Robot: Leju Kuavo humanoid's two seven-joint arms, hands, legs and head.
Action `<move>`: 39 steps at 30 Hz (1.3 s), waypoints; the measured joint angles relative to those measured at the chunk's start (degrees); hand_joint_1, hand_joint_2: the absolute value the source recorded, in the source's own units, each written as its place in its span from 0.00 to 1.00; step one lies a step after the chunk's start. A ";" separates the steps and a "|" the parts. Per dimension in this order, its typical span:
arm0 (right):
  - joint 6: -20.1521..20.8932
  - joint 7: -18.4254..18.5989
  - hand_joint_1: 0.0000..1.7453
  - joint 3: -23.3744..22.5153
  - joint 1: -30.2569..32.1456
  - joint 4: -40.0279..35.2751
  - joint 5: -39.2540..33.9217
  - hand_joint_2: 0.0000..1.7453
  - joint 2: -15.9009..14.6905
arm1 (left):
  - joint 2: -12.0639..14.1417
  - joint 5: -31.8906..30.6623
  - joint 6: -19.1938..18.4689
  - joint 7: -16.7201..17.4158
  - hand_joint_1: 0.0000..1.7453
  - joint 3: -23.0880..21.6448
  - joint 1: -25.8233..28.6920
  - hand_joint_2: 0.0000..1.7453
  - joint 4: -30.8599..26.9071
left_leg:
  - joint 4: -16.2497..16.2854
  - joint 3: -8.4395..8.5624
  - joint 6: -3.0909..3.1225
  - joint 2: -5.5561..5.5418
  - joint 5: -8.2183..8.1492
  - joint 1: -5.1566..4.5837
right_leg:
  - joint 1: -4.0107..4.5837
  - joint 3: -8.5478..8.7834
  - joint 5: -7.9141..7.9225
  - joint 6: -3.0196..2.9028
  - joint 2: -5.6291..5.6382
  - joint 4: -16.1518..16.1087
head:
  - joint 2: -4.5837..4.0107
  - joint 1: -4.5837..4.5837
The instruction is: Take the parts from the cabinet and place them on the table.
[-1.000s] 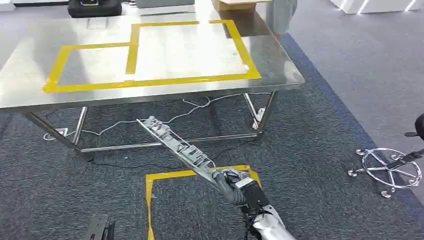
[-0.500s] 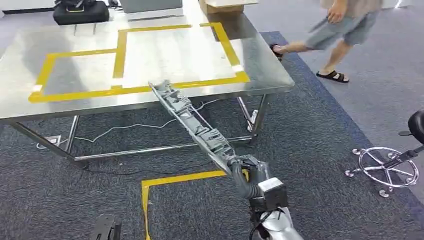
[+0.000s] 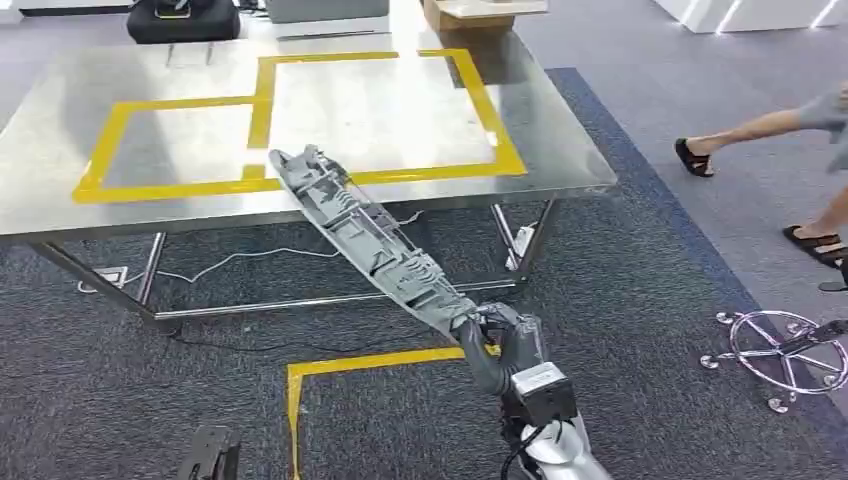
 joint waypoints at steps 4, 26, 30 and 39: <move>-0.20 0.04 1.00 0.53 0.04 -0.77 0.13 1.00 -0.17 | -0.20 0.04 0.20 0.61 0.00 0.00 -0.81 0.00 -0.11 | -1.10 0.10 -1.43 0.48 -0.88 -0.11 | -0.30 1.41 -2.55 -0.79 0.20 -2.70 | 0.02 -0.04; -2.99 0.06 1.00 2.54 1.00 -0.85 0.65 1.00 -0.94 | -0.20 -0.35 2.01 -0.04 0.00 0.24 -0.62 0.00 0.00 | -0.38 -5.83 0.91 0.42 5.23 0.29 | -0.42 -4.17 -11.25 1.74 0.10 14.39 | 0.00 -0.41; -8.57 0.06 1.00 3.76 0.85 -1.31 3.00 1.00 -1.44 | -0.26 -0.77 2.21 -0.04 0.00 0.31 -0.78 0.00 0.00 | -0.39 -3.84 0.12 0.11 3.92 0.06 | -0.26 2.39 -2.44 1.08 0.17 -1.35 | 0.00 -0.39; -6.09 0.04 1.00 7.04 0.04 -3.39 -0.59 1.00 -2.56 | -0.50 -1.31 2.01 0.20 0.00 0.31 -1.40 0.00 0.00 | 13.82 -11.07 -2.09 0.44 -3.48 0.08 | -0.57 3.41 -3.03 -1.26 0.28 -3.16 | 0.00 -0.94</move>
